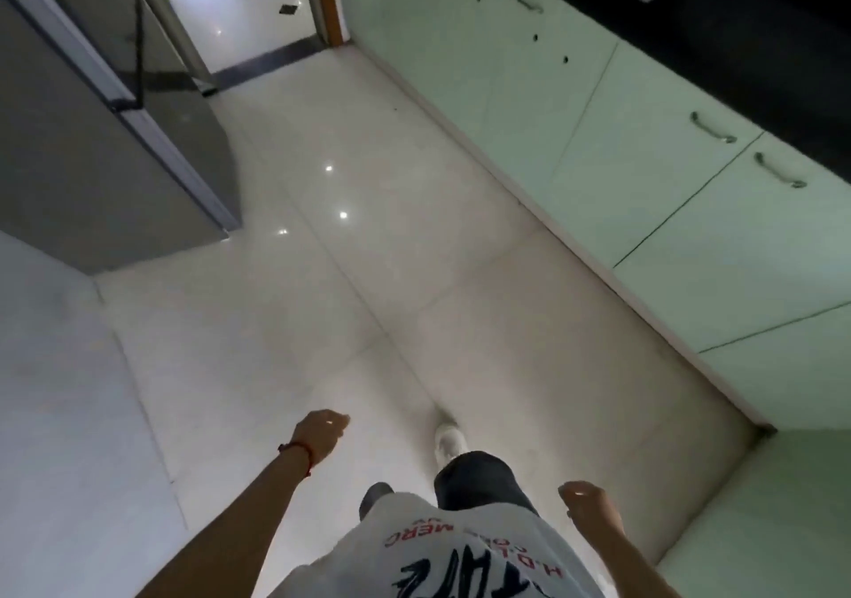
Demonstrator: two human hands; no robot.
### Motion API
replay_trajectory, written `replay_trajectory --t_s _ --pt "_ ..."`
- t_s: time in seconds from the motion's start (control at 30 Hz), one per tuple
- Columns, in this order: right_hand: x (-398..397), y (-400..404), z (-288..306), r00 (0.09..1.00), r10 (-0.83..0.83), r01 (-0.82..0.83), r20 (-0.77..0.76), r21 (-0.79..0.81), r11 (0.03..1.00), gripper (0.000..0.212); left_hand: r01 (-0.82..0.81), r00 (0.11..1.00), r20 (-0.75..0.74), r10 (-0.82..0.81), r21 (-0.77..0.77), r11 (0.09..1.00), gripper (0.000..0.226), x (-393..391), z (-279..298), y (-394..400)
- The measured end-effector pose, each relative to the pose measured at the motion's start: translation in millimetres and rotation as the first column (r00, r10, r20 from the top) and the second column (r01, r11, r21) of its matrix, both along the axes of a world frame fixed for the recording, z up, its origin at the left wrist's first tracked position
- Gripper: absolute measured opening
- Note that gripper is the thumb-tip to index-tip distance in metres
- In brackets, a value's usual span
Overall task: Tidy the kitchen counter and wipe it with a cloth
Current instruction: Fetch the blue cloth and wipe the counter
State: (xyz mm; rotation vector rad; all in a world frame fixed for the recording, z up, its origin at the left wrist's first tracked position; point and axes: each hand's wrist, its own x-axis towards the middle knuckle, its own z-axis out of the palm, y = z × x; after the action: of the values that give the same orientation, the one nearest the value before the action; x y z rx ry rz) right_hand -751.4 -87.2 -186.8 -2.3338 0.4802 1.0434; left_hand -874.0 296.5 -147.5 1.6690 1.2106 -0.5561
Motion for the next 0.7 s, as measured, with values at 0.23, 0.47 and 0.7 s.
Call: replay_trajectory --t_s 0.23,0.47,0.7 --pt "168 145 30 0.941 0.324 -0.33 0.096 0.057 0.942 0.025 -0.138 0.99 -0.007 0.138 0.008 0.99 0.018 59 18 47" --pt "271 296 40 0.589 0.73 -0.77 0.347 -0.034 0.638 0.02 -0.368 0.929 -0.043 0.367 -0.025 0.929 0.028 94 10 125" --pt "339 418 34 0.727 0.652 -0.667 0.214 -0.003 0.745 0.019 -0.433 0.901 -0.019 0.433 -0.05 0.9 0.025 173 14 254"
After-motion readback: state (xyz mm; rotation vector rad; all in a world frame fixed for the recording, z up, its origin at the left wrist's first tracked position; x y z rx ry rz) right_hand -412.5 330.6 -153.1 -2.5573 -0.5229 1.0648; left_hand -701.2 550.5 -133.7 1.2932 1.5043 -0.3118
